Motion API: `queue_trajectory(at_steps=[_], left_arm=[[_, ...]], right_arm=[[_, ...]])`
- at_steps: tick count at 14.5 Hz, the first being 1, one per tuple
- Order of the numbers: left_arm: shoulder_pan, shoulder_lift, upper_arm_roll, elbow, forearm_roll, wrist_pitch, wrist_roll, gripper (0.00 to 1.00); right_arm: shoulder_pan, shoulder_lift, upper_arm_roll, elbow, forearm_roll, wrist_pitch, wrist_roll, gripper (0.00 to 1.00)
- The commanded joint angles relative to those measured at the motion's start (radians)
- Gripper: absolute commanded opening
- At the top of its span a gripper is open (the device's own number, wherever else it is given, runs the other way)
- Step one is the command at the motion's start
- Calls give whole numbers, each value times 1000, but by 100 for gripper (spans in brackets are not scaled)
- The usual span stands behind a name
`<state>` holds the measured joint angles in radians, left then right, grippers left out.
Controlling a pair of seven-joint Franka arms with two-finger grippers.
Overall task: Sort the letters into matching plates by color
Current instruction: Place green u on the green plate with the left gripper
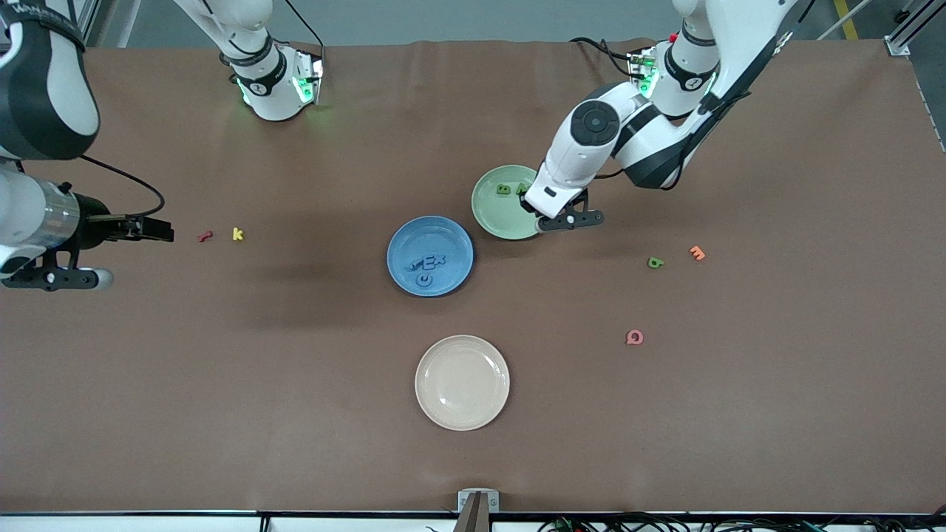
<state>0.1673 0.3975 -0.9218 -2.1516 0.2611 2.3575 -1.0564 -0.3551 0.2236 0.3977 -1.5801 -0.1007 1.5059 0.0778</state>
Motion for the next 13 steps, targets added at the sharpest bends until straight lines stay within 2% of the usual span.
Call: queue_trajectory(at_steps=[1,2,3,6,11,12,13], left_arm=[[-199,38,170,61,0,-11,-45,23],[-244,49,207,70,0,-8,-46,23],[-273,63,233,78,0,-3,-47,23],[-305,101,255,105,6,8,-59,23],[-307,175,258,144,108,37,-140,24],[-307,175,258,144,110,37,-143,30],[-305,173,258,142,112,37,-143,51]], right_arm=[[389,-33,-438,23,100,-36,-64,100],[451,-38,-510,23,120,-38,-76,100],[461,-64,-522,16,122,-32,-76,100],[469,-79,-522,15,122,-39,-76,100],[464,-113,-519,12,122,-44,-76,100],[464,-121,-519,11,122,-42,-67,100],[466,-124,-519,11,121,-42,-64,100]])
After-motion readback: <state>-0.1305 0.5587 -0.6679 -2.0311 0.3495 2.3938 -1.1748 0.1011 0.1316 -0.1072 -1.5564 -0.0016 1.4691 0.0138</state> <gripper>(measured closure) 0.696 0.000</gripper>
